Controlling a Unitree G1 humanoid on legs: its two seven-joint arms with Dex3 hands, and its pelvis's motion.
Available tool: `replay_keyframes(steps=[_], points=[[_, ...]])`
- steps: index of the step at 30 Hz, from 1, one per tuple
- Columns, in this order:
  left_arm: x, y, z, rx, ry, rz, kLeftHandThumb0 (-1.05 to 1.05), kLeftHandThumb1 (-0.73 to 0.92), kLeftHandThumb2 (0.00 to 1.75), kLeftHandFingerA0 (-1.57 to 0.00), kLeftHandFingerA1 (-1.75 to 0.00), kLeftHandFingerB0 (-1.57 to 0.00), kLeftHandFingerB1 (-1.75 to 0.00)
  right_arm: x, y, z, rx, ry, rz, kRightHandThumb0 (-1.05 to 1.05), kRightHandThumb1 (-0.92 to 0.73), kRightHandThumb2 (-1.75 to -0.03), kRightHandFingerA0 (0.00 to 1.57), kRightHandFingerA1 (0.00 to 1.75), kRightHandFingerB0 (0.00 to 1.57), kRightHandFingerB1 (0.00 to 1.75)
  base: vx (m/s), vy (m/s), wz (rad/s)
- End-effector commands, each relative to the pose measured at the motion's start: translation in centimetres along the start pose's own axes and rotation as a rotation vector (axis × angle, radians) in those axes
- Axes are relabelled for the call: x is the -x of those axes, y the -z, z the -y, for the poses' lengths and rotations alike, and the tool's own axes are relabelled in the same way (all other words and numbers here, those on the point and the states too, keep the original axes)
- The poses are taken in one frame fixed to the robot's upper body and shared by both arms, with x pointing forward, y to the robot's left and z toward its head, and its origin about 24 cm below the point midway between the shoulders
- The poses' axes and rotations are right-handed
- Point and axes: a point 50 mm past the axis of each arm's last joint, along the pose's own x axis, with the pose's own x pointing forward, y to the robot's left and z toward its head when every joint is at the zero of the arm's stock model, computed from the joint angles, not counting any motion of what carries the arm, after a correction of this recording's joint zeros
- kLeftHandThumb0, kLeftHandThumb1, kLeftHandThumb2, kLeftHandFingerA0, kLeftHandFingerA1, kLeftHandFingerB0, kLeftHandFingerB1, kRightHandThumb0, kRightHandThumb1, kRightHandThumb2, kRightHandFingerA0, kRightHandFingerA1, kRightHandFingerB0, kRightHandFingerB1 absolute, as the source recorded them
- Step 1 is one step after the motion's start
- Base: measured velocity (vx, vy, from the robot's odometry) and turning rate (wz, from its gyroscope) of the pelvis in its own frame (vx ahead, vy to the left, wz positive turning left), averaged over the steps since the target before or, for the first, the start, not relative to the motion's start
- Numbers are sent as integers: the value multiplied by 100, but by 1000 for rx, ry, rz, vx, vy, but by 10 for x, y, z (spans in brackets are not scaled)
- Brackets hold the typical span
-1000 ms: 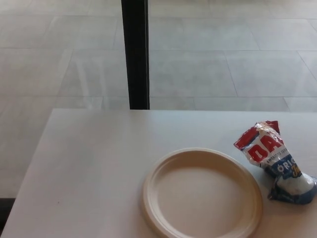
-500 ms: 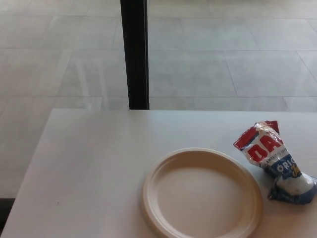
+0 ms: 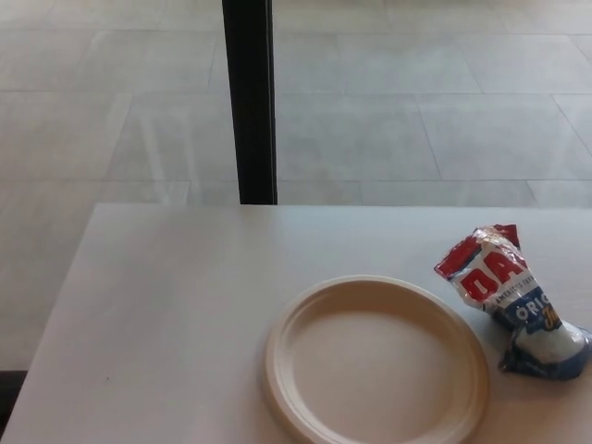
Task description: The robot uses its right hand to pick up a bag of sunflower seeds kept in the middle of the desk and tilts it over a plate kept next to it to pour out a few seeds and then puts the bag of seeds back on the desk
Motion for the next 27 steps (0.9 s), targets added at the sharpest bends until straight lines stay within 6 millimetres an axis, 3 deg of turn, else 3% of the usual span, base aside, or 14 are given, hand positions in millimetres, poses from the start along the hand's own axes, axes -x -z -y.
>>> replay_keyframes(steps=[1,5,7,9,10,11,12,13,14,16,17,19,26,27], points=[[1,2,-1,-7,8,17,-64,66,60,-45,-60,-37,-38,-5,-60,-62,-24,-211,95,-105,-71,-103,0,9,0,0,0,0,0],[1,2,-2,-14,3,3,-66,66,60,-47,-62,-36,-37,5,-89,-104,-68,-321,169,-105,-68,-101,0,6,0,0,0,0,0],[1,2,-1,-25,5,8,-67,68,60,-47,-61,-38,-39,13,-101,-130,39,-434,248,-99,-75,-63,0,0,0,0,0,0,0],[1,2,-1,-77,11,3,-67,68,61,-46,-60,-37,-38,25,-106,-150,75,-496,292,-105,-63,-102,0,19,0,9,0,0,0],[1,3,-1,-87,13,0,-67,68,61,-46,-60,-37,-38,29,-108,-156,74,-514,303,-105,-63,-102,0,19,0,9,0,0,0],[1,3,-1,-61,8,-7,-67,66,60,-46,-58,-39,-38,34,-107,-166,109,-549,318,-94,-74,-63,0,0,0,18,0,0,0],[1,4,-1,-69,2,-5,-67,51,92,-44,-64,-31,-51,40,-105,-174,110,-598,322,-100,-63,-100,0,27,0,21,0,0,0],[1,4,1,-74,6,-6,-67,66,60,-47,-57,-39,-38,48,-104,-184,157,-657,323,-104,-68,-98,0,16,0,13,0,0,0],[0,4,3,-79,12,-7,-69,52,93,-44,-65,-29,-50,53,-103,-189,221,-702,333,-105,-73,-100,0,13,0,8,0,0,0],[0,3,3,-76,16,0,-67,66,60,-46,-60,-38,-39,60,-96,-197,298,-776,338,-77,-64,-86,0,0,0,2,0,0,0],[1,3,2,-59,17,2,-69,51,92,-45,-66,-30,-52,65,-86,-204,346,-839,339,-96,-69,-96,0,7,0,0,0,0,0],[0,1,1,-69,9,-3,-67,66,60,-48,-60,-39,-38,72,-67,-210,454,-869,359,-95,-65,-94,0,4,0,0,0,0,0],[0,-1,2,-14,15,12,-67,64,59,-48,-64,-42,-40,87,-30,-217,693,-932,367,-102,-67,-101,0,1,0,0,0,0,0],[0,-1,2,6,21,14,-67,49,90,-42,-66,-32,-51,90,-25,-218,706,-957,377,-100,-67,-99,0,3,0,0,0,0,0]])
